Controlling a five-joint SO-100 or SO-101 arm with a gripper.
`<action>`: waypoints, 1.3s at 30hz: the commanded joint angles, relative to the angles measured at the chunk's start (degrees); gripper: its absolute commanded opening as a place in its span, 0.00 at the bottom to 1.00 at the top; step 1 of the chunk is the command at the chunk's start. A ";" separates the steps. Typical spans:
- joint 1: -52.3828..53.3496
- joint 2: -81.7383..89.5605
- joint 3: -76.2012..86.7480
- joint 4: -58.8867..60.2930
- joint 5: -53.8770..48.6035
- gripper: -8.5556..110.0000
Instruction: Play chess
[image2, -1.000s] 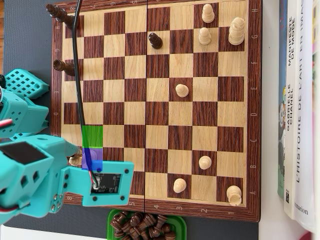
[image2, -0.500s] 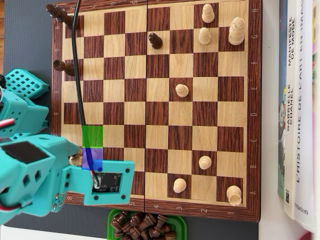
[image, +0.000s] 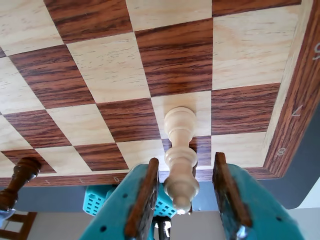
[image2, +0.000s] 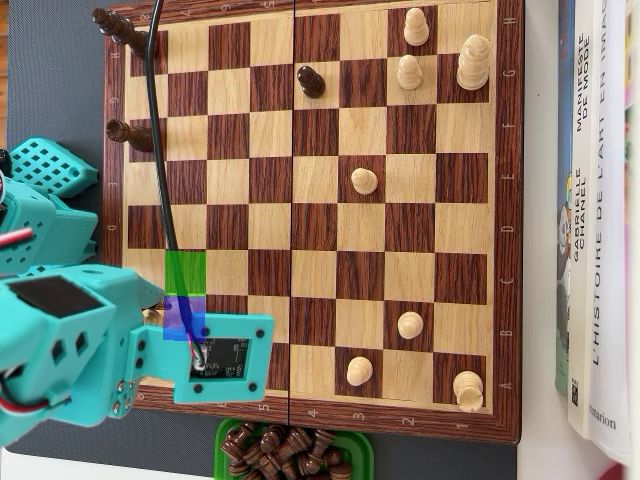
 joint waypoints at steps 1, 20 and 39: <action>0.18 0.35 0.18 -0.18 -0.18 0.21; 0.70 0.53 -0.18 -0.44 -0.18 0.18; 0.70 0.62 -0.18 -0.44 -0.09 0.16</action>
